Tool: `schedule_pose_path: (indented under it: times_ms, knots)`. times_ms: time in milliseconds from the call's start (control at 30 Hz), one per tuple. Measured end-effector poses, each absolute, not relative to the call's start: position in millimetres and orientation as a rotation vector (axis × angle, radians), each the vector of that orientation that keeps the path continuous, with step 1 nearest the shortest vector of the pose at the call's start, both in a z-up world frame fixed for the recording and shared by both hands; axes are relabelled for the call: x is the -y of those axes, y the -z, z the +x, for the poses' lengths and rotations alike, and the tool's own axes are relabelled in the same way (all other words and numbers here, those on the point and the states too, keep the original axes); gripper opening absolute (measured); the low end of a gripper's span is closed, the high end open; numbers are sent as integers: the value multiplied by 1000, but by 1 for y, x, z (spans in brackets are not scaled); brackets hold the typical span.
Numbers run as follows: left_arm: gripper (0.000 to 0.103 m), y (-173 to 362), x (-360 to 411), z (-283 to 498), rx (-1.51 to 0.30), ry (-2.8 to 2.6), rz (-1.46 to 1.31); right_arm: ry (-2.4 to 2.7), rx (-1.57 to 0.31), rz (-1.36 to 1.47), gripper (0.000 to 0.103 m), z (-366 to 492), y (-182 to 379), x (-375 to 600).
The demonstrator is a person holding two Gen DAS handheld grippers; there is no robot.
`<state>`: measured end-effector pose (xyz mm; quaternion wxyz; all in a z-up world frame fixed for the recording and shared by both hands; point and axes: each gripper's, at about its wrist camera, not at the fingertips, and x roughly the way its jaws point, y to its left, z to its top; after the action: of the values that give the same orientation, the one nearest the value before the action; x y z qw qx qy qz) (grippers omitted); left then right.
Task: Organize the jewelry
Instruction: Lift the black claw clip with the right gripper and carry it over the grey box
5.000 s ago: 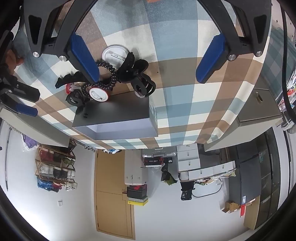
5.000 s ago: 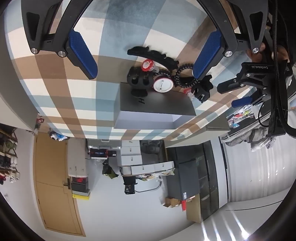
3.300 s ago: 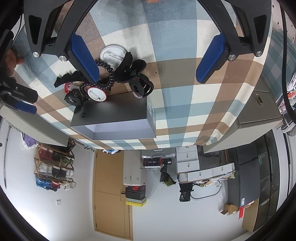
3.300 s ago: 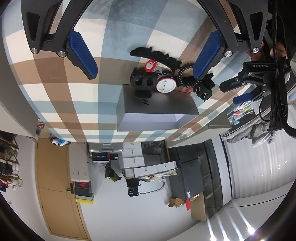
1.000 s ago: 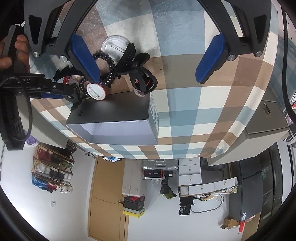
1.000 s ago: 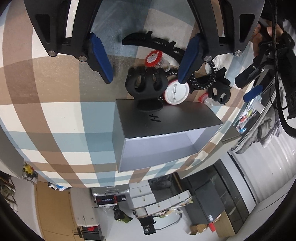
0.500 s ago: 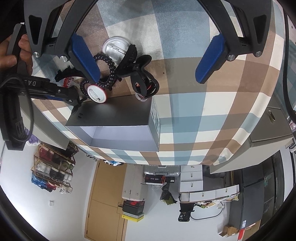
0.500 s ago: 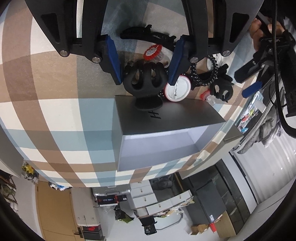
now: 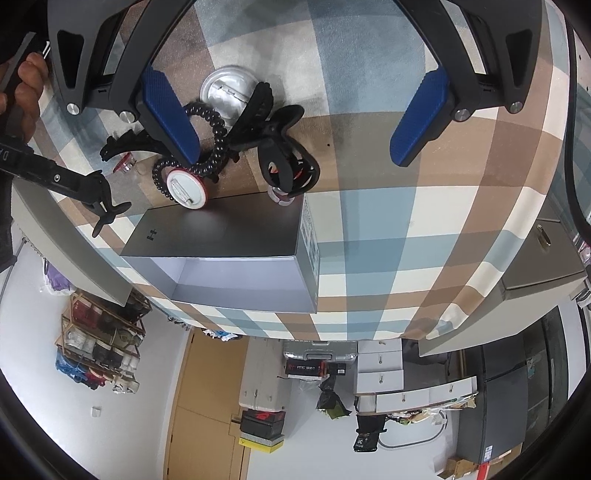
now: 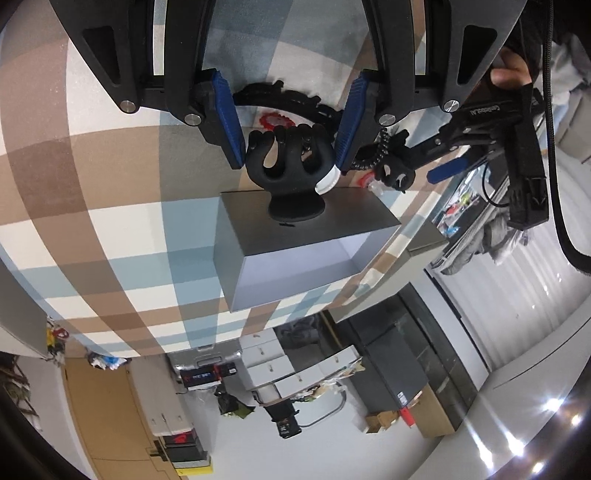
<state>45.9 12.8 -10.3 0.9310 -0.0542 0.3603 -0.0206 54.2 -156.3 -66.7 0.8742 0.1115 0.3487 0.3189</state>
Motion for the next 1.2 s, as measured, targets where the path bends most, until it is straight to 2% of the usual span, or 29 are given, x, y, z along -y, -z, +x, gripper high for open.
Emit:
schedule_pose_path:
  times_ms: [133, 200, 267, 300, 367, 400, 467, 533, 1200]
  knots:
    - [101, 13, -12, 51, -768, 46, -102, -668, -718, 242, 49, 53, 65, 158]
    - [97, 13, -13, 49, -765, 51, -109, -670, -718, 247, 49, 53, 65, 158]
    - [84, 14, -12, 48, -771, 58, -106, -674, -719, 257, 49, 53, 65, 159]
    - [81, 14, -11, 48, -778, 64, -105, -677, -722, 259, 49, 53, 66, 159]
    - [66, 16, -10, 48, -789, 88, -106, -678, -722, 261, 49, 53, 66, 159]
    - [62, 16, -9, 48, -790, 93, -106, -680, -721, 261, 49, 53, 66, 160]
    - [45, 16, -8, 47, -796, 121, -110, -680, -720, 257, 49, 53, 66, 159]
    - [38, 16, -6, 45, -794, 148, -111, -683, -721, 255, 49, 52, 66, 158]
    - [38, -11, -6, 30, -655, 131, -89, -703, -679, 270, 49, 50, 54, 158]
